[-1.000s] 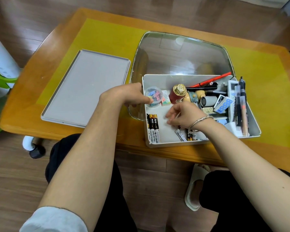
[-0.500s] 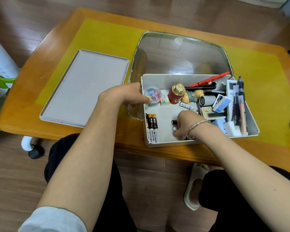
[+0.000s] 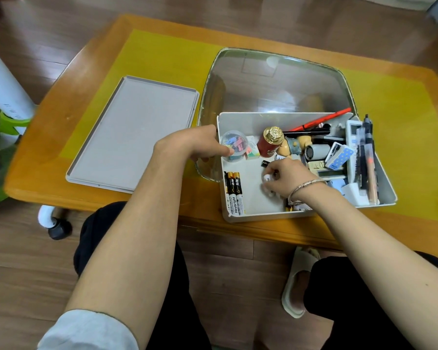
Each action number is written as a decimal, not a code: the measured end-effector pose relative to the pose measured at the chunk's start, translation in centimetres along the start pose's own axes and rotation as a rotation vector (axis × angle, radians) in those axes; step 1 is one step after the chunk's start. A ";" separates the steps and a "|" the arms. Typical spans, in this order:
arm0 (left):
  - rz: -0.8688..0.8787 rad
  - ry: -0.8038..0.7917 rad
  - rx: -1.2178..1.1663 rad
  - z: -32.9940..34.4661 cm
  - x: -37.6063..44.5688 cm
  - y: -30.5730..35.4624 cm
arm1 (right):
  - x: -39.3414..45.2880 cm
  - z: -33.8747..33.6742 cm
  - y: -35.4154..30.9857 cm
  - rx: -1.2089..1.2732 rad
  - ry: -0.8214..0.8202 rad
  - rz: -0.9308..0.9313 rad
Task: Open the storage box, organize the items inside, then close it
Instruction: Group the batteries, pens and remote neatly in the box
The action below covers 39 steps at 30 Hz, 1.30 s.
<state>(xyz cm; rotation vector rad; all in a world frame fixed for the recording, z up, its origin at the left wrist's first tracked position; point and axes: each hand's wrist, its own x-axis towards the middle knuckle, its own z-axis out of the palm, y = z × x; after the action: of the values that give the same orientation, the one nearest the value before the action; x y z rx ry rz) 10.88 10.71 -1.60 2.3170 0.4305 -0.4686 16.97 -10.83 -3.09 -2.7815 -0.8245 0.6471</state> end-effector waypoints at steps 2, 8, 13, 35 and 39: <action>0.005 0.005 0.014 0.0 0.1 -0.1 | -0.3 0.0 -0.5 0.137 -0.113 0.005; 0.000 0.016 0.020 -0.1 0.1 -0.2 | -0.8 0.6 -1.9 0.196 -0.317 0.027; -0.005 0.014 0.006 0.0 0.2 -0.2 | -1.0 0.3 -2.2 0.205 -0.404 -0.013; -0.001 0.018 -0.004 0.0 0.1 -0.1 | 0.2 0.3 1.5 -0.200 0.001 0.005; 0.002 0.010 -0.017 0.0 0.1 -0.1 | 0.3 0.1 1.4 -0.212 -0.022 0.042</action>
<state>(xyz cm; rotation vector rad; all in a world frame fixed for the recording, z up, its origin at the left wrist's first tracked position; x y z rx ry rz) 10.89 10.77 -1.69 2.3046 0.4354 -0.4505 17.85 -11.84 -3.74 -2.9938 -0.8888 0.6321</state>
